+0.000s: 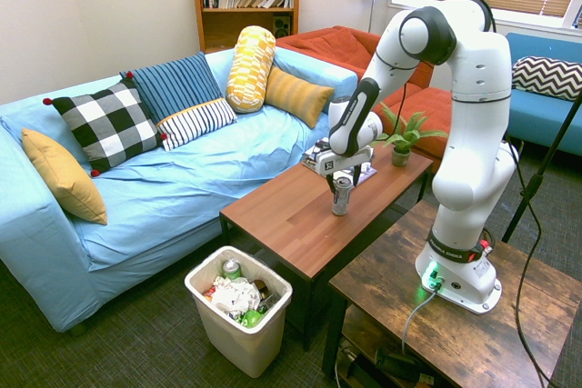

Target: Throw the can in the trash bin

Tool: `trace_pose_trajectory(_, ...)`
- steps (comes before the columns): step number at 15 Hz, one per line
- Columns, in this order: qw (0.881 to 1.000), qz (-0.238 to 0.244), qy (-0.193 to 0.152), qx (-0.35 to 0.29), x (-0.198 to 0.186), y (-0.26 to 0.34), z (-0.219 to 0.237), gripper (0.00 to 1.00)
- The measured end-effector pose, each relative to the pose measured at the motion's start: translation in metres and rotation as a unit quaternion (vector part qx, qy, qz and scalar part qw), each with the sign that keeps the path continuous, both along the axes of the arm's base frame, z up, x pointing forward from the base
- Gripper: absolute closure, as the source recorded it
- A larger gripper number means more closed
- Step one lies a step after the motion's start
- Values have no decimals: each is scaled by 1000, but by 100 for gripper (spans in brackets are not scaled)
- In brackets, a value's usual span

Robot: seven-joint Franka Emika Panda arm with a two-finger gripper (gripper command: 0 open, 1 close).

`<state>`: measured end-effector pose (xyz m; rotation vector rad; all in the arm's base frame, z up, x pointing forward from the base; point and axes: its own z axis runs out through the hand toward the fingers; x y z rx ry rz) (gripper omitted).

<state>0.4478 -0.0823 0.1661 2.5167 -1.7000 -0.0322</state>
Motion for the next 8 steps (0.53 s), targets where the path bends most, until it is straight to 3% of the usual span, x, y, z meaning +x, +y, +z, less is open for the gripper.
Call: trace_pose_trajectory(8,1000,-4,4,15,6,11,-10,100)
